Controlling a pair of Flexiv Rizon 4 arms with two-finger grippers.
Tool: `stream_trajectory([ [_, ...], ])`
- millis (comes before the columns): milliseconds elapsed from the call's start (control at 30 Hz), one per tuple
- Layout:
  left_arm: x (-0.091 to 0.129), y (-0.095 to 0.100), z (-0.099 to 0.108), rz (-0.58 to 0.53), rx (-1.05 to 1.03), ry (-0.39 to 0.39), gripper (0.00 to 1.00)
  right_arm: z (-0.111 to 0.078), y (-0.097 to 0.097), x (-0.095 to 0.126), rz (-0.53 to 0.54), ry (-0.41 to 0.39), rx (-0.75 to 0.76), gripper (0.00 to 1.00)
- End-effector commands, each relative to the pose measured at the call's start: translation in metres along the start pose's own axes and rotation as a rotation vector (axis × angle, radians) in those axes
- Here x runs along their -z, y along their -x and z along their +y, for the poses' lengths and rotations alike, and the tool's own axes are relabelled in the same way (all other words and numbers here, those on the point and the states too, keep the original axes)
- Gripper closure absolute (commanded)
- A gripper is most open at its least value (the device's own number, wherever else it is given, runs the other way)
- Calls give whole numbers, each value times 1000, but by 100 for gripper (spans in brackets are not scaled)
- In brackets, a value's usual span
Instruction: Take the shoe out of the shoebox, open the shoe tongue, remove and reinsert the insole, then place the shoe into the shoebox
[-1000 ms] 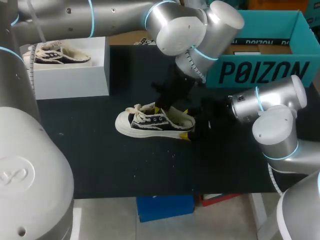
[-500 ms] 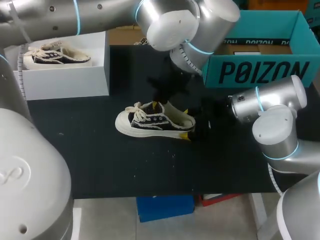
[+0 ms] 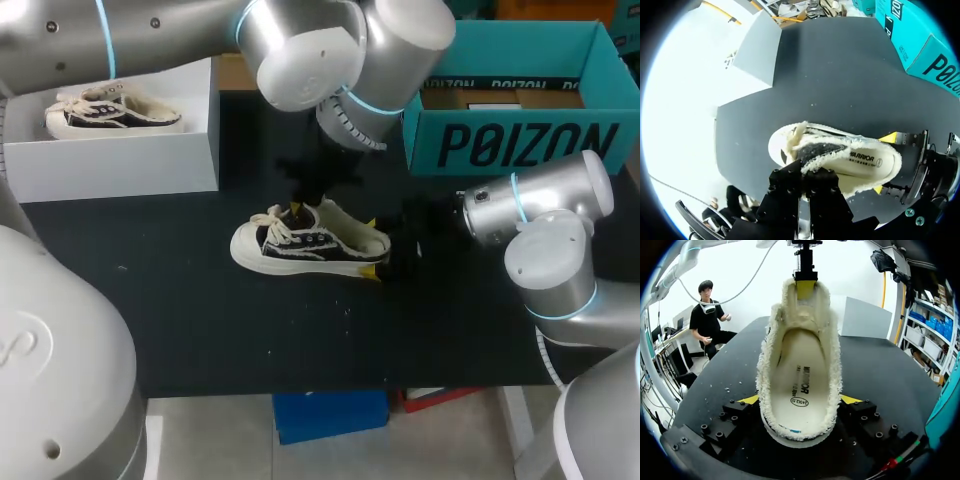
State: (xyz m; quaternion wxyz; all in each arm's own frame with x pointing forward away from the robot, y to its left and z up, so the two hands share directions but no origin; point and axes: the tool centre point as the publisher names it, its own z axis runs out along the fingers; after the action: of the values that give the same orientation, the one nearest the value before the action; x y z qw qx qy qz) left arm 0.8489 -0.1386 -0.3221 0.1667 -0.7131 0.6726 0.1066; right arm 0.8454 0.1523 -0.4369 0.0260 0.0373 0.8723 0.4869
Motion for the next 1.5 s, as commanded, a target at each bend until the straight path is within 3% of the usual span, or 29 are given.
stream_trajectory([
  [33, -4, 12, 3, 65, 14, -9, 100, -2, 2, -5, 0, -2, -2, 100],
  [600, -22, 36, 14, 126, 85, -42, 100, -2, 2, -5, 0, -2, -2, 100],
  [867, -37, 47, 18, 146, 134, -16, 100, -2, 2, -5, 0, -2, -2, 100],
  [1500, -68, 55, 22, 160, 183, 36, 100, -2, 2, -5, 0, -2, -2, 100],
])
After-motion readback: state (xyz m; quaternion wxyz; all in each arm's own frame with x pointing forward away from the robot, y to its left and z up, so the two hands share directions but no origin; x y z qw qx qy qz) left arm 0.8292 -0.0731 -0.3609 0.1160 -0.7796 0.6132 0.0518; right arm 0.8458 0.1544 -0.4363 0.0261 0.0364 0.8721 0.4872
